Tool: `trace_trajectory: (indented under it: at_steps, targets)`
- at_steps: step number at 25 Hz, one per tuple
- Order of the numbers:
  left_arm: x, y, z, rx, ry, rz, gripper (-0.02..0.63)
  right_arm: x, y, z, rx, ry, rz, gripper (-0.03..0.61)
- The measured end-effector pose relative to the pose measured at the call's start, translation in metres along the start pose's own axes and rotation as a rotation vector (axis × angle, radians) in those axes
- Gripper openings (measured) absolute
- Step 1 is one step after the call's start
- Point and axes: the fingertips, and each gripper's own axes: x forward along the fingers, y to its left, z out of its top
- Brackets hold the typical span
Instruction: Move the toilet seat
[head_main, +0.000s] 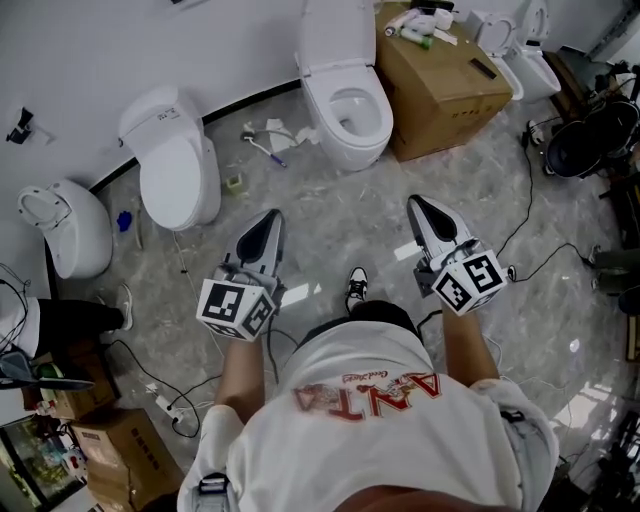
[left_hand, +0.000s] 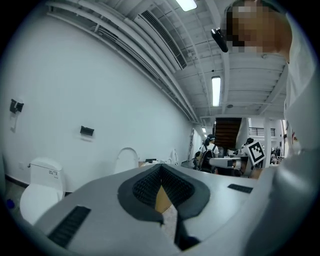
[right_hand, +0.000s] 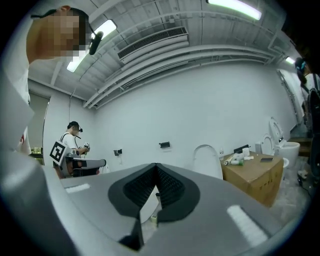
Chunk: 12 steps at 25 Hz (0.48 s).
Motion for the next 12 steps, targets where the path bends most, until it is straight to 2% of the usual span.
trace_trajectory:
  at_steps: [7, 12]
  targets:
    - [0.091, 0.025, -0.001, -0.03, 0.038, 0.009, 0.009, 0.056, -0.08, 0.009, 0.028, 0.033, -0.001, 0.002]
    - [0.157, 0.022, -0.007, -0.009, 0.07, 0.0, 0.009, 0.076, -0.144, 0.008, 0.05, 0.038, -0.008, 0.002]
